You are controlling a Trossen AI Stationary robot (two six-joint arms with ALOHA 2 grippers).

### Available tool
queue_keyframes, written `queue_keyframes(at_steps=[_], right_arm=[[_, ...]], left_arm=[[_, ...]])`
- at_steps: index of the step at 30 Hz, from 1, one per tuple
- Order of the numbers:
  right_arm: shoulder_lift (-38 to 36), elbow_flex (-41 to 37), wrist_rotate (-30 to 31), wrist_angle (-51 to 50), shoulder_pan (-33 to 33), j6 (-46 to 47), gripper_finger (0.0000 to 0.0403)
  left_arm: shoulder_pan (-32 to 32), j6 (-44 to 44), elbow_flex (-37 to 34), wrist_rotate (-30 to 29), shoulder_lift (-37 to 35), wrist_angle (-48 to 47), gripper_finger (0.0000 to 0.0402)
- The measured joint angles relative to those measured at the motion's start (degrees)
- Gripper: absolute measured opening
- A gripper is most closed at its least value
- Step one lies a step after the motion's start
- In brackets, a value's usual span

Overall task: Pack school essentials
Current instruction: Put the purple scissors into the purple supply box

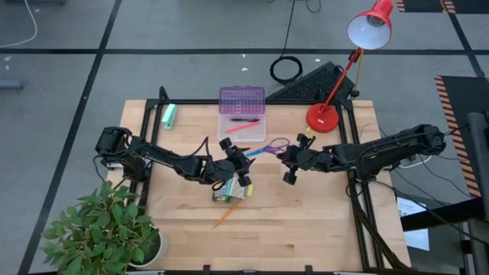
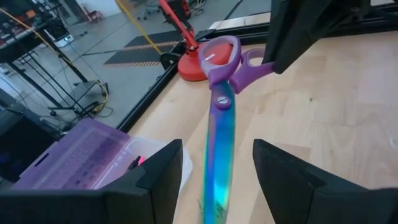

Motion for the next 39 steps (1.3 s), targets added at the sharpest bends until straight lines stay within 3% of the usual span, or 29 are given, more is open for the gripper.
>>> queue_keyframes(at_steps=[4,11,17,39], right_arm=[[0.0,0.0,0.0,0.0,0.0,-0.9,0.0011],[0.0,0.0,0.0,0.0,0.0,-1.1,0.0011],[0.0,0.0,0.0,0.0,0.0,-1.1,0.0011],[0.0,0.0,-0.2,0.0,0.0,-1.1,0.0011]], left_arm=[[0.0,-0.1,0.0,0.7,0.0,0.0,0.0189],[0.0,-1.2,0.0,1.6,0.0,0.5,0.0129],[0.0,-1.6,0.0,1.7,0.0,0.6,0.0101],[0.0,-1.8,0.0,0.9,0.0,0.4,0.0092]])
